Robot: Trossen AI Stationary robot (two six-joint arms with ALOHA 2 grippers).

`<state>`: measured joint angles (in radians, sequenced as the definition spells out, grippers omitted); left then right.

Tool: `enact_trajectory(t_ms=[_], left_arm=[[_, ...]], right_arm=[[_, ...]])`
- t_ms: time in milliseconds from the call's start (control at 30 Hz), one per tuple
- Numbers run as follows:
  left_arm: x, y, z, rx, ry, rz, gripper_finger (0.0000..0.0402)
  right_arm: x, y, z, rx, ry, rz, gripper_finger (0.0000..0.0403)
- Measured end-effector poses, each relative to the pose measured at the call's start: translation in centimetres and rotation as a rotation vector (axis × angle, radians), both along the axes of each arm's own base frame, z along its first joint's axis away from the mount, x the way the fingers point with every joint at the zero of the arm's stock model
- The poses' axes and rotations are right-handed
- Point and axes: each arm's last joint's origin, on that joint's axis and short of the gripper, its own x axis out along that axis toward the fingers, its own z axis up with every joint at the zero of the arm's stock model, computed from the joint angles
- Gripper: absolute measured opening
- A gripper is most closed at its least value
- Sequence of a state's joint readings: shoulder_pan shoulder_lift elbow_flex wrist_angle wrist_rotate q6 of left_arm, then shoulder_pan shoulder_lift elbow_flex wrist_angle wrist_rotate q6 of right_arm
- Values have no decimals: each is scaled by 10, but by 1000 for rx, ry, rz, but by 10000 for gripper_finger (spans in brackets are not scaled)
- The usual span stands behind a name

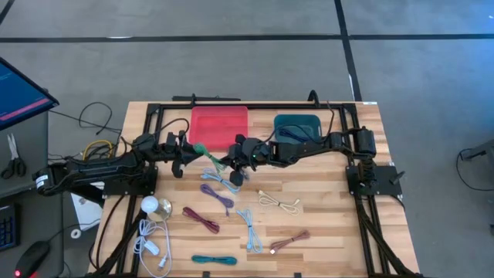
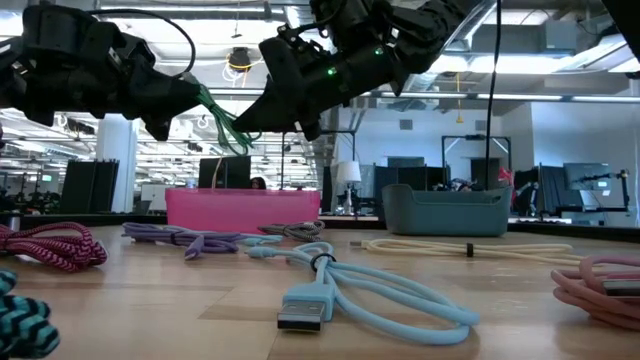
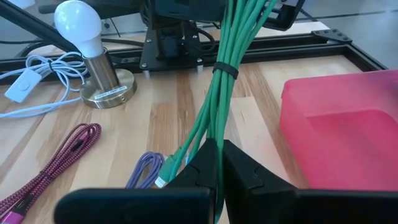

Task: Pick & Place USB Port
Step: Put the green charger cable into the red bin

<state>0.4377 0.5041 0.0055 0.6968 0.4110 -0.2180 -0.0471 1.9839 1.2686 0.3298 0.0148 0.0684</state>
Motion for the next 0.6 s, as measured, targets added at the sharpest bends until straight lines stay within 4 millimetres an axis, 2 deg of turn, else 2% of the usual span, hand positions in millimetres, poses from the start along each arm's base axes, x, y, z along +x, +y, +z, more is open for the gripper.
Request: enact_trajectory(t_ms=[167,367,600], left_arm=[[0,0,0,4,-1,0,18],[0,0,0,43,-1,5,19],[0,2,0,60,0,39,13]], right_arm=[[0,0,0,0,1,0,0],[-4,-3,7,-4,10,-5,17],[-25,-8,45,-94,55,12,49]])
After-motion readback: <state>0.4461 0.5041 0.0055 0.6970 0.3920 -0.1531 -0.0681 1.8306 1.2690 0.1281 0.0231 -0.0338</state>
